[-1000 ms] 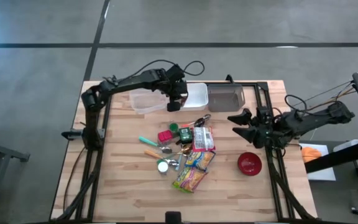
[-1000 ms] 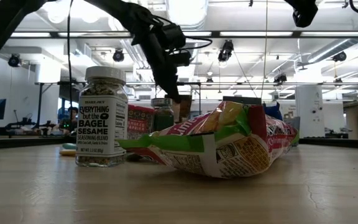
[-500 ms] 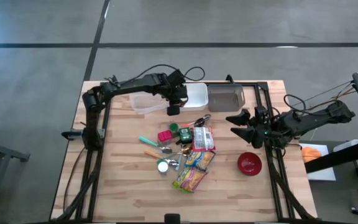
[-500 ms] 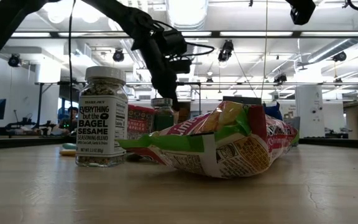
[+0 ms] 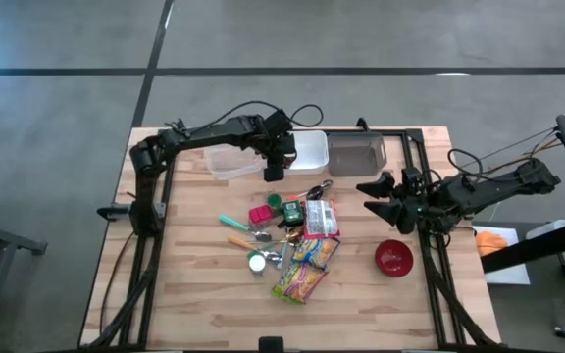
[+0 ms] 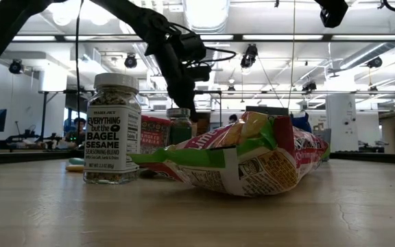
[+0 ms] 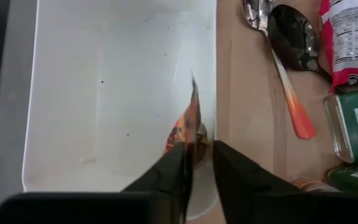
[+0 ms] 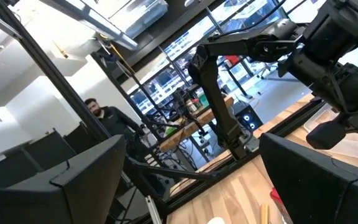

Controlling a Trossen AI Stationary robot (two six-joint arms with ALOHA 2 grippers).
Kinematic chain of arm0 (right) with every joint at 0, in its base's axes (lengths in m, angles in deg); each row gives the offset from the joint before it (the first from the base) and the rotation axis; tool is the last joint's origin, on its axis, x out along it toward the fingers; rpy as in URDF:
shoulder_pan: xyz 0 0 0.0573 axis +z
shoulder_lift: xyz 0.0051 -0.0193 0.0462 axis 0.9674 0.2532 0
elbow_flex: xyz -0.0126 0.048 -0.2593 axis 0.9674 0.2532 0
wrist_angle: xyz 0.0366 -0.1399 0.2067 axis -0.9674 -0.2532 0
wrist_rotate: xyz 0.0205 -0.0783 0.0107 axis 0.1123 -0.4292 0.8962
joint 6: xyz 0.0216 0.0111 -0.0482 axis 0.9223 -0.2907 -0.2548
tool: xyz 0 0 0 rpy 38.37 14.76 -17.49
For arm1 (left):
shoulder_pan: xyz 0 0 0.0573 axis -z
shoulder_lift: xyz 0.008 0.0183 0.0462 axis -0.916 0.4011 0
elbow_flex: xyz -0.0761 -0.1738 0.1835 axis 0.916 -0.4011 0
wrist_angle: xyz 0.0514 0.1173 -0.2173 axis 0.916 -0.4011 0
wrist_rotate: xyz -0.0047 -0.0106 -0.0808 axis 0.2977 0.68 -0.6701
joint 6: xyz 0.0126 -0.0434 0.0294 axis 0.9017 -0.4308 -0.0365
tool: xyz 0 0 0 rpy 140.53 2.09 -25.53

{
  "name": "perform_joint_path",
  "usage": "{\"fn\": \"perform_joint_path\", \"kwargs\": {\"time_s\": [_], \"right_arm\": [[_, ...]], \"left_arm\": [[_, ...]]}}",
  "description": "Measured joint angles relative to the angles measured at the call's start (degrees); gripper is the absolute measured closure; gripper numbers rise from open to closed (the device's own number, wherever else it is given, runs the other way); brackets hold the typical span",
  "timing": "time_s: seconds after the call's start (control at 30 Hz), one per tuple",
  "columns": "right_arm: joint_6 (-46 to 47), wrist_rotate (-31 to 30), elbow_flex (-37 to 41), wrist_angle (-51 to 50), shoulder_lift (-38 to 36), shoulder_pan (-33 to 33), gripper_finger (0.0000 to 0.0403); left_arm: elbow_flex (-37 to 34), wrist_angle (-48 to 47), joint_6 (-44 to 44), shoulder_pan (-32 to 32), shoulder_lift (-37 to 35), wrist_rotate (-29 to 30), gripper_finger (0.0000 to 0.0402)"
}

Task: Pick & Place Food Item
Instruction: Put the orange seasoning bag into the white bin, then put the light blue spoon into the transparent bin

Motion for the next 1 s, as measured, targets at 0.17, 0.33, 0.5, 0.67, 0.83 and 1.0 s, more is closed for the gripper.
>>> {"fn": "perform_joint_path", "kwargs": {"time_s": [0.17, 0.33, 0.5, 0.67, 0.83, 1.0], "right_arm": [[0.00, 0.00, 0.00, -0.01, 0.00, 0.00, 0.0037], [0.00, 0.02, 0.00, -0.01, -0.02, 0.00, 0.0037], [0.00, 0.02, 0.00, -0.01, -0.04, 0.00, 0.0037], [0.00, 0.04, 0.00, -0.04, -0.04, 0.01, 0.0037], [0.09, 0.09, 0.00, -0.04, -0.04, 0.00, 0.0037], [0.21, 0.27, -0.02, -0.05, -0.01, 0.00, 0.0037]], "left_arm": [[0.04, -0.50, -1.27, -0.02, -0.38, 1.10, 0.0240], [0.24, -0.80, -1.22, 0.00, -1.69, 1.24, 0.0197], [0.35, -1.29, -1.22, 0.04, -3.51, 1.28, 0.0166], [0.35, -4.19, -1.64, 0.26, -6.61, 1.29, 0.0145], [0.42, -9.21, -5.46, 1.51, -11.27, 1.26, 0.0141], [0.40, -16.00, -8.34, 5.08, -15.08, 0.91, 0.0140]]}}
